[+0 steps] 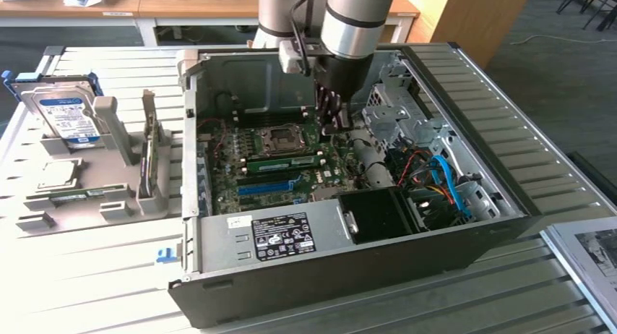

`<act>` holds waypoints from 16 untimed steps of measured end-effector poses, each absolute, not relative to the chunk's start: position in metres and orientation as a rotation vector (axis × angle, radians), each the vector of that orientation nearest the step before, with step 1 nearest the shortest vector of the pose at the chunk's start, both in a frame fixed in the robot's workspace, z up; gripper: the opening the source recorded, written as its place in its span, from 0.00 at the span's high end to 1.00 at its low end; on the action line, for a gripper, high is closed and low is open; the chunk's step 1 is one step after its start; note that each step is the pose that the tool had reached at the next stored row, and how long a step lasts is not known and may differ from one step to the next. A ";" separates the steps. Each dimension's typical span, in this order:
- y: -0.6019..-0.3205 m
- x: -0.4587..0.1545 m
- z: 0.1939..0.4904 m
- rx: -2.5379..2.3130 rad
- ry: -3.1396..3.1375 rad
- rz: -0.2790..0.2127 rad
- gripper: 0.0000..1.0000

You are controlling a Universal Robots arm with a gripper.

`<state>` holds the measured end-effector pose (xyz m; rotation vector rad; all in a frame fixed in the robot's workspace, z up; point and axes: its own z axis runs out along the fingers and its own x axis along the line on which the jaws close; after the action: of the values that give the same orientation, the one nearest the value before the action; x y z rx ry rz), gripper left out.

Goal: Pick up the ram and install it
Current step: 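Press down the ram until it locks into place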

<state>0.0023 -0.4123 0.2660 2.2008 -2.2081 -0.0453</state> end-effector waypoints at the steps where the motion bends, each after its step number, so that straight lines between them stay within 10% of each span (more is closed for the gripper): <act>1: -0.412 0.002 0.264 2.201 -2.208 -0.045 0.90; 16: -0.412 0.002 0.237 2.203 -2.210 -0.041 0.90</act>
<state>0.0023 -0.4124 0.2369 2.2031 -2.2095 -0.0411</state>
